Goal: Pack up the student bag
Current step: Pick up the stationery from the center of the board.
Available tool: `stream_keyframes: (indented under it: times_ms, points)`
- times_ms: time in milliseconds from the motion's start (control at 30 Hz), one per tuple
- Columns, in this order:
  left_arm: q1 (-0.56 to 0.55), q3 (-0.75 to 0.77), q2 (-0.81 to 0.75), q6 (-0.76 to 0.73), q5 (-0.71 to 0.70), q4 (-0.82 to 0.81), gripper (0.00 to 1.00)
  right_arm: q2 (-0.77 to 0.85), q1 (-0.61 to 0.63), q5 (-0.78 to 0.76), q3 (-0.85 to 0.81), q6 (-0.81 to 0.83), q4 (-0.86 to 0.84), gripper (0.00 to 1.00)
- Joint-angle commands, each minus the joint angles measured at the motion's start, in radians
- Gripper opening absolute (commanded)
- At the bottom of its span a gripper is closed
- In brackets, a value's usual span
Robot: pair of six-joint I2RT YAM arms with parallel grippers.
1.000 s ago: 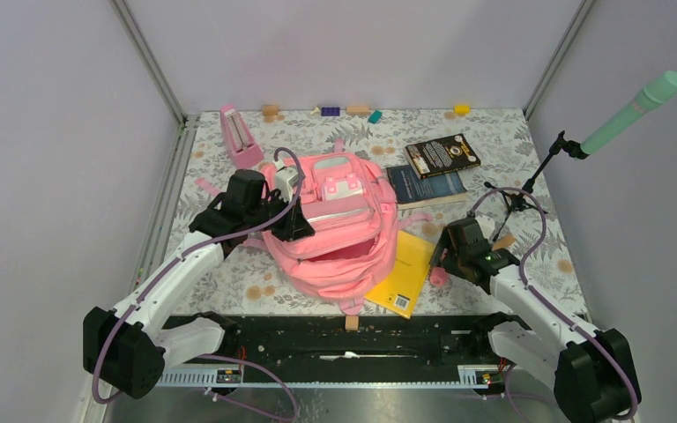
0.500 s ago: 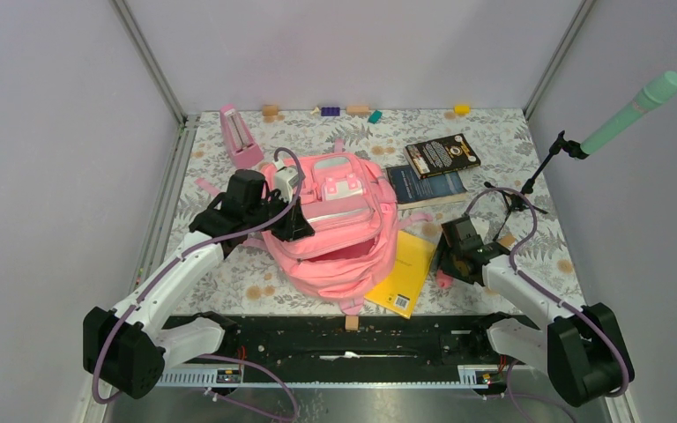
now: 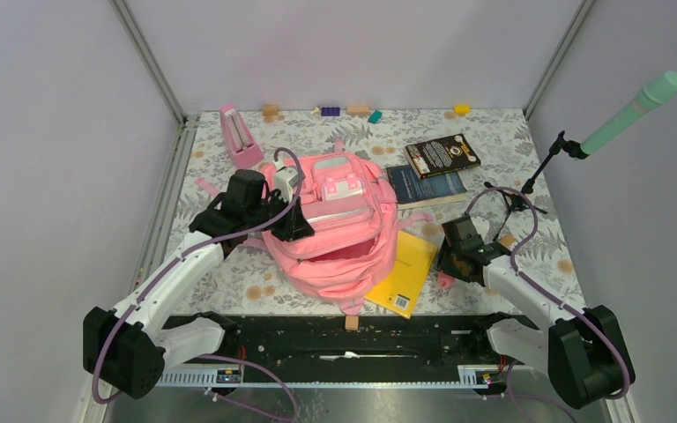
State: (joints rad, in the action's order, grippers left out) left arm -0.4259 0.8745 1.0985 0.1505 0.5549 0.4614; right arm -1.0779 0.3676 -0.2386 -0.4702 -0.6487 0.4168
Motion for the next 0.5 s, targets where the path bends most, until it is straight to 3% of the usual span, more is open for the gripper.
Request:
stream_keyframes:
  times_ms: [0, 267, 467]
  points:
    - [0.006, 0.019, -0.033, 0.000, 0.001, -0.061, 0.00, 0.045, -0.004, 0.018, -0.009, 0.019, -0.003, 0.27]
    - [0.006, 0.018, -0.032, 0.000, -0.003, -0.061, 0.00, 0.258, -0.004, 0.072, 0.038, 0.087, -0.042, 0.00]
    - [0.006, 0.018, -0.031, -0.002, -0.003, -0.061, 0.00, 0.259, -0.004, 0.295, -0.020, 0.175, -0.036, 0.00]
